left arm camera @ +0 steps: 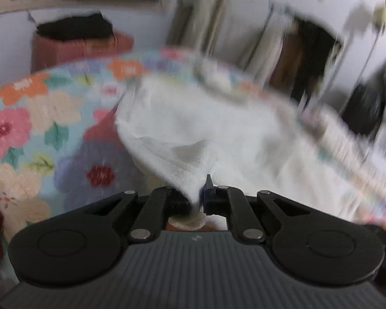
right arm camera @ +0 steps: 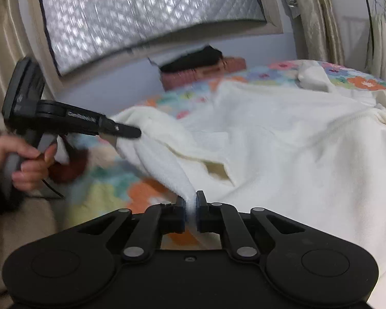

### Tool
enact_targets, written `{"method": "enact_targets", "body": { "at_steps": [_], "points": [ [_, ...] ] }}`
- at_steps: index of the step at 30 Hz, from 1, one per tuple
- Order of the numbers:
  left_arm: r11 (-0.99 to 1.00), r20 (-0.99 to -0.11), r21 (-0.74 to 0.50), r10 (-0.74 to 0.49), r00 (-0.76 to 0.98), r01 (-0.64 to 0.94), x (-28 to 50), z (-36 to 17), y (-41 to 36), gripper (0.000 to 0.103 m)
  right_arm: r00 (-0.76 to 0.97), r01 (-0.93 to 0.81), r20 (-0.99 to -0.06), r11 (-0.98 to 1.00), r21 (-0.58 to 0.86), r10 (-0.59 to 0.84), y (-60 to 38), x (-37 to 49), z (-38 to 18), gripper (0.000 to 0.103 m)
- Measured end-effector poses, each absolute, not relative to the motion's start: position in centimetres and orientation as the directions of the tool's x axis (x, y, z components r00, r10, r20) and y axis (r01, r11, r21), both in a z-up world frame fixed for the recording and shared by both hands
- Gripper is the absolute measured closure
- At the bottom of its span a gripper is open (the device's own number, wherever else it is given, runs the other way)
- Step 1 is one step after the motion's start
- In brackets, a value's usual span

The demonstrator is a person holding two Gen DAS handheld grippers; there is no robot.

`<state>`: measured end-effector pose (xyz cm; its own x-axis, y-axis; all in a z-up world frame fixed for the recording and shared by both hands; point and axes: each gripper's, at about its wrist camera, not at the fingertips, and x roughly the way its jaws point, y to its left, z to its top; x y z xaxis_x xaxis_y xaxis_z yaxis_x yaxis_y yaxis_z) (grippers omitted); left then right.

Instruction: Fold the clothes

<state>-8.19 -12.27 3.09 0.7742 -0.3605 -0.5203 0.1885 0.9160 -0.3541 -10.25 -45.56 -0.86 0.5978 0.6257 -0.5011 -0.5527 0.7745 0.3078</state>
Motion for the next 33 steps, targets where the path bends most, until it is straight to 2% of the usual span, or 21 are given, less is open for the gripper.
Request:
{"method": "enact_targets", "body": {
  "at_steps": [2,4,7,10,12,13,14,15,18,22,26,27,29,31,33],
  "points": [
    [0.926,-0.526,-0.333,-0.341,0.779,0.180,-9.7,3.9,-12.3,0.096,0.560,-0.571,-0.536,0.763,0.303,0.632,-44.8,-10.4,-1.8,0.093],
    [0.952,-0.606,-0.272,-0.284,0.742,0.143,-10.3,2.4,-12.5,0.096,0.522,-0.588,-0.575,0.754,0.294,0.630,-43.9,-10.6,-2.8,0.093],
    [0.977,-0.781,-0.209,-0.189,0.596,0.037,-8.9,-2.6,-12.7,0.095,0.462,-0.613,-0.630,0.738,0.282,0.624,-42.5,-10.8,-4.4,0.093],
    [0.978,-0.853,-0.207,-0.174,0.493,-0.012,-7.4,-5.4,-12.6,0.094,0.432,-0.596,-0.679,0.753,0.278,0.593,-40.8,-10.8,-7.1,0.093],
    [0.983,-0.852,-0.185,-0.154,0.501,-0.012,-7.2,-5.1,-13.0,0.090,0.433,-0.581,-0.674,0.757,0.299,0.598,-40.9,-10.8,-7.8,0.093],
    [0.985,-0.853,-0.170,-0.142,0.503,-0.009,-7.1,-5.0,-13.2,0.081,0.429,-0.562,-0.674,0.762,0.322,0.602,-41.2,-10.6,-8.1,0.093],
    [0.989,-0.857,-0.150,-0.129,0.499,-0.001,-7.1,-5.1,-13.6,0.065,0.424,-0.542,-0.674,0.766,0.346,0.605,-41.5,-10.3,-8.3,0.093],
    [0.990,-0.863,-0.140,-0.126,0.489,0.008,-7.1,-5.5,-13.8,0.060,0.423,-0.534,-0.678,0.770,0.349,0.601,-41.5,-10.3,-8.4,0.093],
    [0.990,-0.872,-0.137,-0.128,0.473,0.016,-6.9,-5.9,-13.8,0.059,0.429,-0.534,-0.684,0.776,0.335,0.590,-41.4,-10.9,-8.9,0.091],
    [0.989,-0.857,-0.148,-0.142,0.495,0.028,-7.2,-5.2,-13.6,0.058,0.424,-0.509,-0.656,0.763,0.398,0.625,-42.5,-11.1,-8.7,0.087],
    [0.949,-0.733,-0.302,-0.292,0.614,0.092,-9.5,-1.2,-12.7,0.056,0.413,-0.472,-0.593,0.720,0.509,0.691,-44.8,-11.4,-7.3,0.079],
    [0.947,-0.711,-0.306,-0.298,0.637,0.101,-10.1,0.0,-13.0,0.054,0.422,-0.466,-0.570,0.708,0.531,0.705,-45.7,-11.6,-6.6,0.071],
    [0.945,-0.672,-0.304,-0.301,0.676,0.119,-11.2,2.1,-13.6,0.047,0.441,-0.458,-0.521,0.683,0.570,0.731,-47.7,-12.0,-5.4,0.067],
    [0.958,-0.677,-0.256,-0.276,0.682,0.133,-11.5,3.3,-15.2,0.046,0.500,-0.431,-0.523,0.722,0.540,0.690,-50.1,-12.6,-3.9,0.062],
    [0.956,-0.688,-0.237,-0.289,0.666,0.171,-11.3,3.6,-17.7,0.046,0.576,-0.366,-0.559,0.799,0.477,0.597,-53.0,-13.2,-2.4,0.061]
  ]
}}
